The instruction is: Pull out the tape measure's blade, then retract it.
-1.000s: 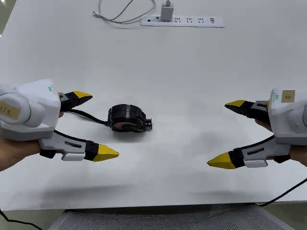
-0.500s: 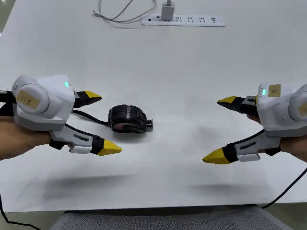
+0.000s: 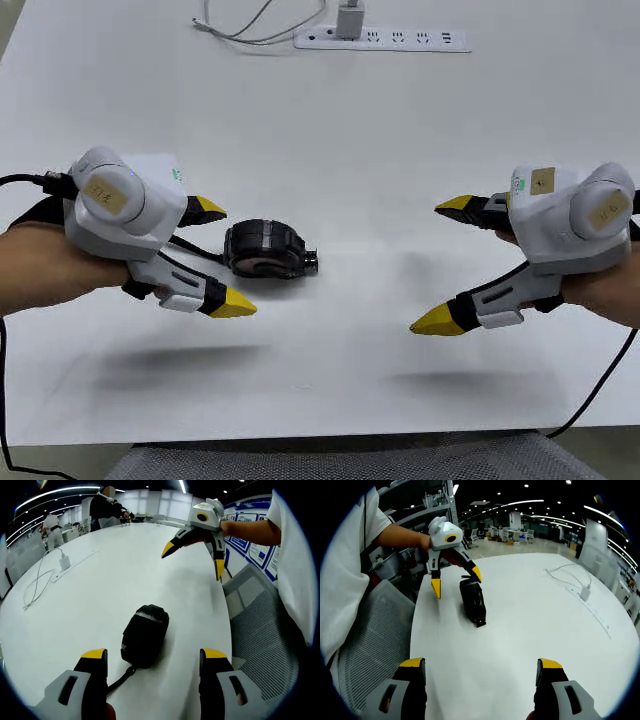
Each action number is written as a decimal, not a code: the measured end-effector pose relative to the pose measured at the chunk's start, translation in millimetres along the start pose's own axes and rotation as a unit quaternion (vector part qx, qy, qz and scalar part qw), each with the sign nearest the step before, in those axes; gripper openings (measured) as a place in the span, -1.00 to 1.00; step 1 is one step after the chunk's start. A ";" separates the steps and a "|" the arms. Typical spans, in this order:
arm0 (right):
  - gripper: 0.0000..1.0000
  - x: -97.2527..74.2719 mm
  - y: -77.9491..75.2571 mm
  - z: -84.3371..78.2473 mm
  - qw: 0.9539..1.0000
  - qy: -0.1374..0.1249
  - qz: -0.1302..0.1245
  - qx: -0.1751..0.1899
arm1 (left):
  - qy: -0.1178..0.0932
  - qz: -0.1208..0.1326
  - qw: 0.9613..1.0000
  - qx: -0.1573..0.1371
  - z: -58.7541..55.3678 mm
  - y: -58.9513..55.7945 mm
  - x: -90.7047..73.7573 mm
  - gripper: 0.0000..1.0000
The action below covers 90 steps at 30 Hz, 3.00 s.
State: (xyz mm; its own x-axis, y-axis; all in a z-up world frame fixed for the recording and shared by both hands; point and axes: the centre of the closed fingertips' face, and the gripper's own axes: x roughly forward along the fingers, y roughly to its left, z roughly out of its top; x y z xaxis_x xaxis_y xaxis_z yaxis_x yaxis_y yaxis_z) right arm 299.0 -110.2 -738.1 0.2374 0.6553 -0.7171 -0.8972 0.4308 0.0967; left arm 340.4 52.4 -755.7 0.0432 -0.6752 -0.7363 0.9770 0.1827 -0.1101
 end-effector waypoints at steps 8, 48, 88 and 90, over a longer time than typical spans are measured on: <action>0.80 6.2 -1.8 1.2 1.000 -0.002 0.007 0.000 | 0.016 -0.004 1.000 0.013 -3.7 2.5 8.4 0.16; 0.51 38.2 -4.9 13.5 0.999 -0.023 0.020 -0.018 | 0.041 0.007 0.997 0.071 -6.6 16.2 21.9 -0.44; -0.42 116.5 -4.0 37.0 0.995 -0.024 0.067 -0.070 | 0.063 0.008 0.995 0.080 -8.8 17.2 22.9 -0.45; -0.48 118.2 -4.4 36.1 0.994 -0.025 0.068 -0.078 | 0.063 0.008 0.995 0.079 -8.8 17.1 22.9 -0.45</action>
State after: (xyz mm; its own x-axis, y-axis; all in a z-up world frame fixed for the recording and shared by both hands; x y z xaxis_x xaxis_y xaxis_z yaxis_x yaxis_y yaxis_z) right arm 344.4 -12.3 -798.3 0.1251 0.7322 -0.6695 -0.9682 0.2375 0.0788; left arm 356.3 46.3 -780.3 0.0420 -0.5759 -0.8164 0.9975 0.0705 0.0016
